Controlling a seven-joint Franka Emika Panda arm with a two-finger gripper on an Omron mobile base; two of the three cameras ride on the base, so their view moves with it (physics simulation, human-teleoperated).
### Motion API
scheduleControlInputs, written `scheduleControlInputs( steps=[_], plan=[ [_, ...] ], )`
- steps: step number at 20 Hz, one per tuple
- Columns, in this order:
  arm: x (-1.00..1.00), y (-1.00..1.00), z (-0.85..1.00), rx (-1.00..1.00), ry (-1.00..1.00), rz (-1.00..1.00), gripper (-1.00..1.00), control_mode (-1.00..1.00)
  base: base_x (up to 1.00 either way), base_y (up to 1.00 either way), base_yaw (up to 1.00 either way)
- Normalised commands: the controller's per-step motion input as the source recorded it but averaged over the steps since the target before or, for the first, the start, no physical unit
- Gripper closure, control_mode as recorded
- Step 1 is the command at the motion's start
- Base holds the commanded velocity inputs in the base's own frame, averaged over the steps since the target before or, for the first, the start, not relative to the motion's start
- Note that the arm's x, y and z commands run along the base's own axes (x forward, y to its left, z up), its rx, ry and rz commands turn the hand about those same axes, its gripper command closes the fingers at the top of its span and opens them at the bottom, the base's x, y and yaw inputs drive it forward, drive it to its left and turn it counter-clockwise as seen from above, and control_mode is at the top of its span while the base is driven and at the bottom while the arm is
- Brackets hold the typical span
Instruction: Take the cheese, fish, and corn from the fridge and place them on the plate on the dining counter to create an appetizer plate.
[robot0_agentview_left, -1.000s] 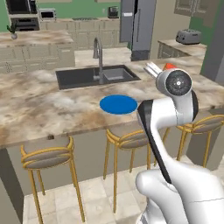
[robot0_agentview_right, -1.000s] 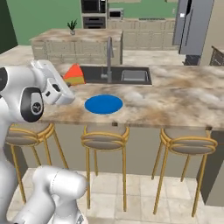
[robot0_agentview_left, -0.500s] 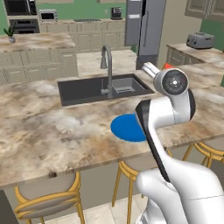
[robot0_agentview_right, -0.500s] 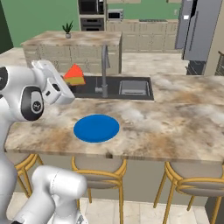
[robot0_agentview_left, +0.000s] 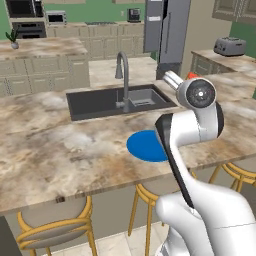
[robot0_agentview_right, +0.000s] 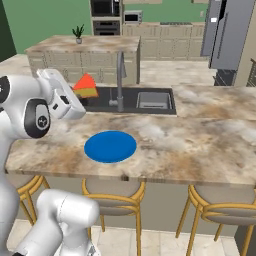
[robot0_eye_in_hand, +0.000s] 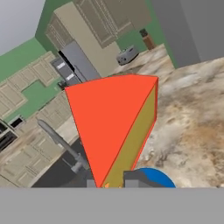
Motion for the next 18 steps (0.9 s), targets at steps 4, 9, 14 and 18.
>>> scheduleControlInputs(
  steps=[4,9,14,18],
  plan=[
    [0.42,-0.07,-0.27,0.00,0.16,0.00,1.00,-1.00,0.00,0.00,0.00],
    [0.32,0.01,-0.55,0.00,0.08,0.00,1.00,-1.00,0.00,0.00,0.00],
    [0.27,0.21,-0.93,-0.05,0.00,0.00,1.00,-1.00,0.00,0.00,0.00],
    [0.41,0.14,-0.87,-0.02,0.10,0.00,1.00,-1.00,0.00,0.00,0.00]
  ],
)
